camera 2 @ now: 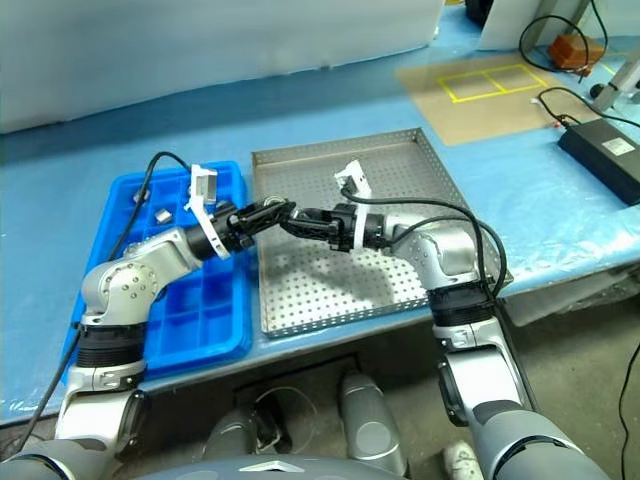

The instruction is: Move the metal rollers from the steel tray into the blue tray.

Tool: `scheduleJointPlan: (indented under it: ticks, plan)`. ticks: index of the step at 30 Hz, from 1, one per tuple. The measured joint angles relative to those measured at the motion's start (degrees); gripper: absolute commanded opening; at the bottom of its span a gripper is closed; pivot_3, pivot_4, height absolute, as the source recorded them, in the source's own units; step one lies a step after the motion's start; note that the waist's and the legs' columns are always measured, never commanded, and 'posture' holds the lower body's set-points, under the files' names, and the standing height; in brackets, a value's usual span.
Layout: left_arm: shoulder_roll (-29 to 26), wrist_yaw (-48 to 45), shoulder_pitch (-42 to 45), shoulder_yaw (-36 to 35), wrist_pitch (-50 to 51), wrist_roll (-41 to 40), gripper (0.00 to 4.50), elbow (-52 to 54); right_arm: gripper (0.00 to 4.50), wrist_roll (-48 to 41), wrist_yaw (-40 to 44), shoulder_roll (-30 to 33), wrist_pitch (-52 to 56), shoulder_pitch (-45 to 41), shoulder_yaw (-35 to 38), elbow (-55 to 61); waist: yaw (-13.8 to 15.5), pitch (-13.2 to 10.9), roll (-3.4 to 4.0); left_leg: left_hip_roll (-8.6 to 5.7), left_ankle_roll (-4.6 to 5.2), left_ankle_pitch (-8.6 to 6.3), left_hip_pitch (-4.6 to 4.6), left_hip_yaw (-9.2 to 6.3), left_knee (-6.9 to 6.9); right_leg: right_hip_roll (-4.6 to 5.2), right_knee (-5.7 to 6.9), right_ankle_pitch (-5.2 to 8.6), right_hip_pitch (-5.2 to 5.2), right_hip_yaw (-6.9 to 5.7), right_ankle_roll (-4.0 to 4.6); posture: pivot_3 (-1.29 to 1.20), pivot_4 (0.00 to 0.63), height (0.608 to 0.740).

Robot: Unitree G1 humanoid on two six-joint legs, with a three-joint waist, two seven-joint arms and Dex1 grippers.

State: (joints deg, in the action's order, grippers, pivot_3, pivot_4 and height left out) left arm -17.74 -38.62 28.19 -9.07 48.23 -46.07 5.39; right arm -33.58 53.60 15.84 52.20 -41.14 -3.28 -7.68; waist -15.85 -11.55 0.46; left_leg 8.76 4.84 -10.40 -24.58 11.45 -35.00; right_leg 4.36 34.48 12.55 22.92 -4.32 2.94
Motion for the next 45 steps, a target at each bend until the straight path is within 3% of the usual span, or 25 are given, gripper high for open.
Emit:
scheduleJointPlan:
  ticks: [12,20,26,32,39,45]
  plan:
    - [-2.58,-2.51,-0.3,-2.78,-9.55,2.52,1.64,-0.24,1.64,-1.76,-0.13,1.44,4.33,0.63,0.58,-0.32,1.04,0.0,0.0,0.01,-0.09,0.02,0.16,0.01,0.0,-0.01,0.12,0.0,-0.06,0.05,0.0,-0.65,0.15,0.74]
    - [-3.41,-4.78,-2.29,7.3,-12.42,11.22,1.64,-4.42,1.64,7.23,-1.45,3.68,-8.38,2.82,-2.84,-2.74,1.16,0.01,0.0,0.01,-0.11,0.01,0.23,0.05,-0.03,0.0,0.18,0.0,-0.1,0.1,0.0,-0.67,0.15,0.74]
    - [-3.4,-7.13,-2.55,12.08,-12.5,14.75,1.64,-6.57,1.64,6.3,0.51,8.6,-7.86,5.57,-0.63,-2.23,0.89,0.0,0.0,-0.01,-0.05,0.03,0.24,0.07,-0.03,0.0,0.16,-0.01,-0.11,0.13,0.0,-0.69,0.15,0.74]
    - [-1.39,-7.46,-1.64,13.68,-14.73,17.18,1.64,-8.98,1.64,6.82,0.67,13.0,-9.46,6.32,3.08,-3.46,0.75,0.01,0.0,0.0,-0.18,-0.04,0.56,0.07,-0.04,-0.01,0.15,0.01,-0.38,0.12,-0.01,-0.72,0.15,0.74]
    - [-1.96,-9.89,1.11,17.49,-13.47,19.85,1.64,-10.87,1.64,17.17,-0.29,14.04,-21.5,11.52,-2.97,-7.58,0.06,0.02,0.02,-0.02,-0.16,-0.06,0.56,0.07,-0.04,-0.01,0.09,0.02,-0.42,0.1,-0.04,-0.73,0.15,0.74]
    - [-2.96,-10.68,1.71,20.34,-12.0,23.54,1.64,-13.66,1.64,17.9,0.04,13.62,-23.24,12.29,-2.99,-7.84,-2.17,0.04,0.05,-0.04,-0.13,-0.1,0.63,0.05,-0.08,-0.01,0.04,0.12,-0.53,0.07,-0.21,-0.73,0.15,0.74]
